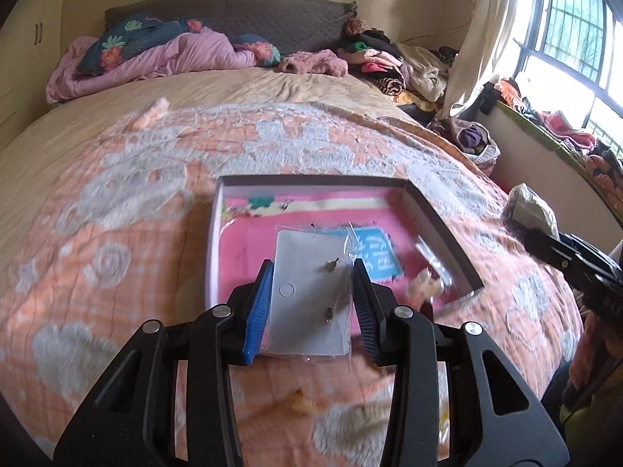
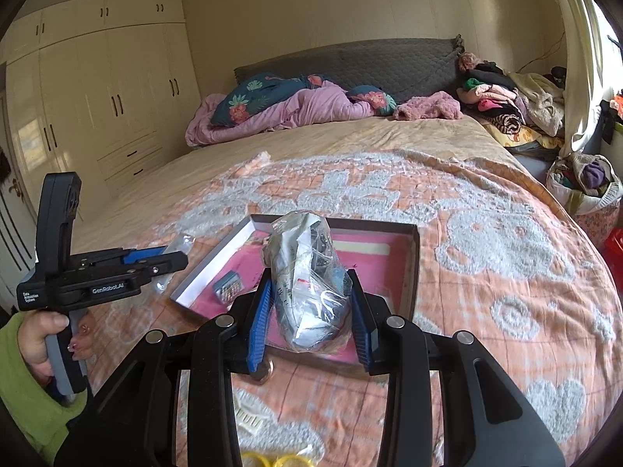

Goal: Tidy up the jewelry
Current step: 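Carry the clear bag and silver foil bag into the box with both tools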

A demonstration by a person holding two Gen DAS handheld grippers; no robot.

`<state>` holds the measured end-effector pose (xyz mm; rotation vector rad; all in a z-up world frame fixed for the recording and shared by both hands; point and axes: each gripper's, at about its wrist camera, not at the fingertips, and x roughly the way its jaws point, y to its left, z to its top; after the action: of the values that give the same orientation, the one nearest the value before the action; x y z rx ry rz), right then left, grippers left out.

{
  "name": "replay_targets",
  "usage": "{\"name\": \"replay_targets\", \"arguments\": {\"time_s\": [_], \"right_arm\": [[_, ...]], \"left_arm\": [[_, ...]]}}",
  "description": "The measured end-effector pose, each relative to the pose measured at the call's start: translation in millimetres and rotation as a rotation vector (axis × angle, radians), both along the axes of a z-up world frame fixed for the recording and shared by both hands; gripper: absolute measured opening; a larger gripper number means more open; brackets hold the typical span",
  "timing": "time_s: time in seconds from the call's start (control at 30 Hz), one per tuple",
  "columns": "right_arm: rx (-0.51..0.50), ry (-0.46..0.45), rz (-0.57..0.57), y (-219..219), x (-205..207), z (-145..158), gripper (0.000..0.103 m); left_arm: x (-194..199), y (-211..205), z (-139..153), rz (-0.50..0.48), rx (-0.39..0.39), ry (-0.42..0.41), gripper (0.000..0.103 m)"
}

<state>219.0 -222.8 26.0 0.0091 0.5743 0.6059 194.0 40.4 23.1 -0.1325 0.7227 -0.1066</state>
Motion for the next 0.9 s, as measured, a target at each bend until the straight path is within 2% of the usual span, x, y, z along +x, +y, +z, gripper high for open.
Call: {"name": "replay_targets", "arguments": {"time_s": [0.27, 0.53, 0.67, 0.9], "right_arm": [[-0.025, 0.005, -0.020, 3.4, 25.6, -2.9, 0.035], [-0.053, 0.025, -0.030, 10.1, 47.9, -14.6, 0.035], [-0.056, 0.051, -0.042, 8.9, 56.4, -28.0, 0.035], [-0.075, 0.131, -0.082, 4.0, 71.4, -60.4, 0.035]], "left_arm": [[38.2, -11.8, -15.2, -0.038, -0.028, 0.043, 0.031], [56.6, -19.0, -40.5, -0.102, -0.091, 0.093, 0.032], [59.0, -27.5, -50.8, -0.151, -0.077, 0.105, 0.032], [62.3, -33.6, -60.7, -0.175, -0.072, 0.128, 0.032]]}}
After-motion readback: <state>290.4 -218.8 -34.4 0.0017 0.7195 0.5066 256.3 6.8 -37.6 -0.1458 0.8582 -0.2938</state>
